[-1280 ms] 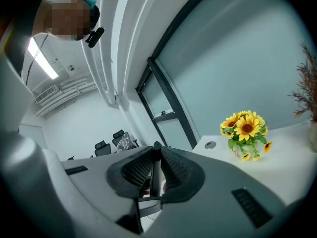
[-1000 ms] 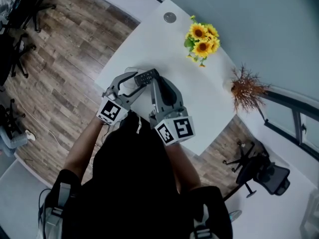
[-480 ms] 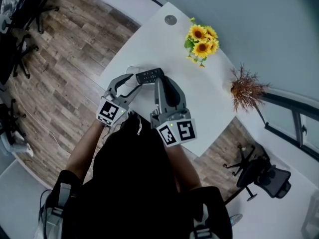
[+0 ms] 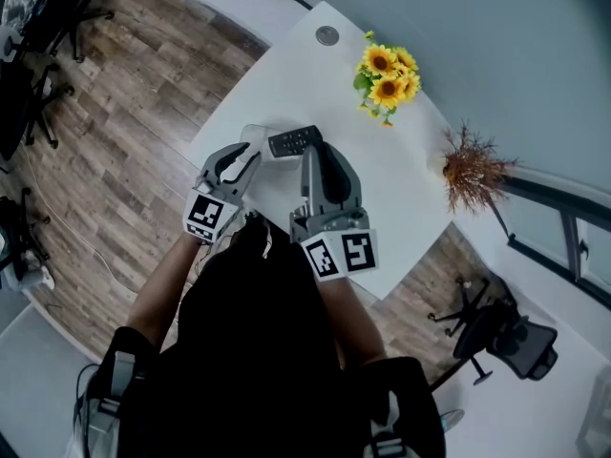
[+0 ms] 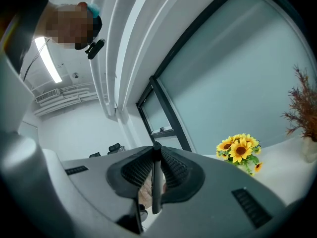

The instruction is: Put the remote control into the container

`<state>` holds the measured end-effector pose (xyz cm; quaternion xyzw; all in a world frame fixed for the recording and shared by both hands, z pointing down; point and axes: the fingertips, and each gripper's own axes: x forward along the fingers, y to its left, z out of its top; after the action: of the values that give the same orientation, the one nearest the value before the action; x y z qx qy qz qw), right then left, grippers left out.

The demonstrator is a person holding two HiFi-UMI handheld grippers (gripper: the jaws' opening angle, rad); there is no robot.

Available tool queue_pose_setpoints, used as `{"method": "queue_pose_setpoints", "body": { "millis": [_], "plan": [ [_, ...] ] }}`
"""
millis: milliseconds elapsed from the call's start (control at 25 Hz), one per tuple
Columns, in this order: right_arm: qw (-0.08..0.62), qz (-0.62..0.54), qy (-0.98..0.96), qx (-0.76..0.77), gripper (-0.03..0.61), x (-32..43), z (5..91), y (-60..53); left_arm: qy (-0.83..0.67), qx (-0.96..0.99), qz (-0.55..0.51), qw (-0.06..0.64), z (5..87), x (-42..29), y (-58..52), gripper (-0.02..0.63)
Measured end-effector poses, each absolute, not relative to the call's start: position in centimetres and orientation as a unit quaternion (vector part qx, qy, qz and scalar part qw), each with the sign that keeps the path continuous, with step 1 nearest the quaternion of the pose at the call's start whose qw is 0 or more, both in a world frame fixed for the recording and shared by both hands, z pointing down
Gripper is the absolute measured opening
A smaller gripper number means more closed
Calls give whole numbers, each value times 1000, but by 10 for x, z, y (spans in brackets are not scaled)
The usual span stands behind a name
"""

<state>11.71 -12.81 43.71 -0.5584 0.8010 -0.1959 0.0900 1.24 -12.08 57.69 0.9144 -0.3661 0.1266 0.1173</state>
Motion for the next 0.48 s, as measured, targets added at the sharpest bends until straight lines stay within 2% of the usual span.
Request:
{"method": "queue_pose_setpoints", "body": {
  "millis": [80, 160, 200, 480],
  "plan": [
    [83, -196, 799, -562, 55, 118, 446, -129, -377, 911, 121, 113, 576, 11, -124, 85],
    [76, -196, 797, -567, 55, 118, 454, -129, -394, 906, 114, 107, 573, 9, -129, 21],
    [73, -196, 796, -569, 55, 117, 457, -128, -403, 902, 110, 107, 572, 8, -130, 9],
    [53, -202, 785, -584, 55, 110, 484, -126, -442, 884, 108, 108, 565, 5, -138, 9]
  ]
}}
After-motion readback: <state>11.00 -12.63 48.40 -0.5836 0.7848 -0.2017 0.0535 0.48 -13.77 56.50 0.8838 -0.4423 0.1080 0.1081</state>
